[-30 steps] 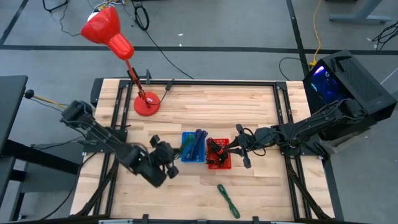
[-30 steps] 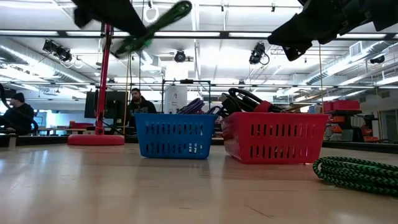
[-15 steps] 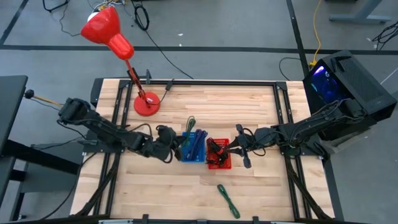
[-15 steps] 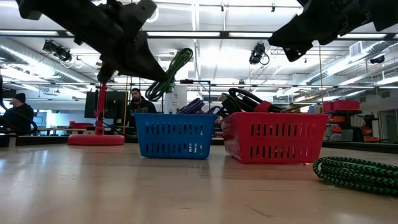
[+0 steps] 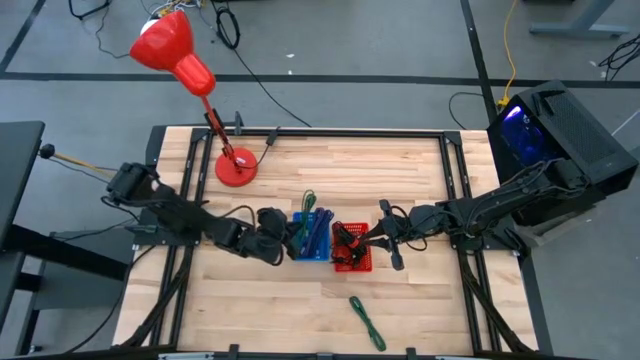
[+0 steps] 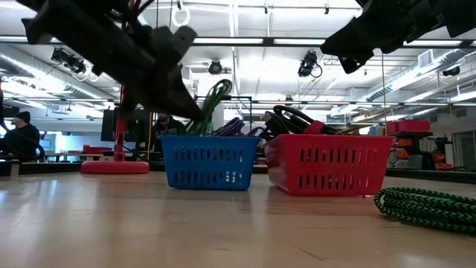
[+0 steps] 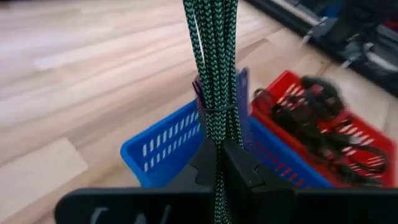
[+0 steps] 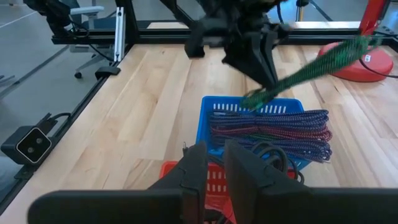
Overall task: Pick & Place USB Port
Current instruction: Put the green charger cable into the blue bin
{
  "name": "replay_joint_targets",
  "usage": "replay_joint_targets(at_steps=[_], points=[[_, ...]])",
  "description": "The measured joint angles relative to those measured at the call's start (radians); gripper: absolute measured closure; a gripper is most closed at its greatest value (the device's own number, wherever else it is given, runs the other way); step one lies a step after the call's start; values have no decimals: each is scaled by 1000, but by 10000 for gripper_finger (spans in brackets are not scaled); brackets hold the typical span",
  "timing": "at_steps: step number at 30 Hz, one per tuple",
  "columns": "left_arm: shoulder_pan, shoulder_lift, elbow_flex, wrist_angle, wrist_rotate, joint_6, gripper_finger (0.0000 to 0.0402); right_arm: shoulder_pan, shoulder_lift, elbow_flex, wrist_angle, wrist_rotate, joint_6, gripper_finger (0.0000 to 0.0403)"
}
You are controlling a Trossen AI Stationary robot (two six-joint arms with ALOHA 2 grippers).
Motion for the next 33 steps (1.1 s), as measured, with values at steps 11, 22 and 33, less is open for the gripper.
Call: replay_joint_targets(at_steps=[11, 22, 33], points=[[1, 53, 0, 44, 26, -20, 392, 0, 0, 0, 1, 0, 0, 344], [1, 53, 0, 34, 107, -73, 387, 0, 0, 0, 0, 0, 0, 344], [1, 53, 0, 37, 158, -74, 374, 0, 0, 0, 0, 0, 0, 344]])
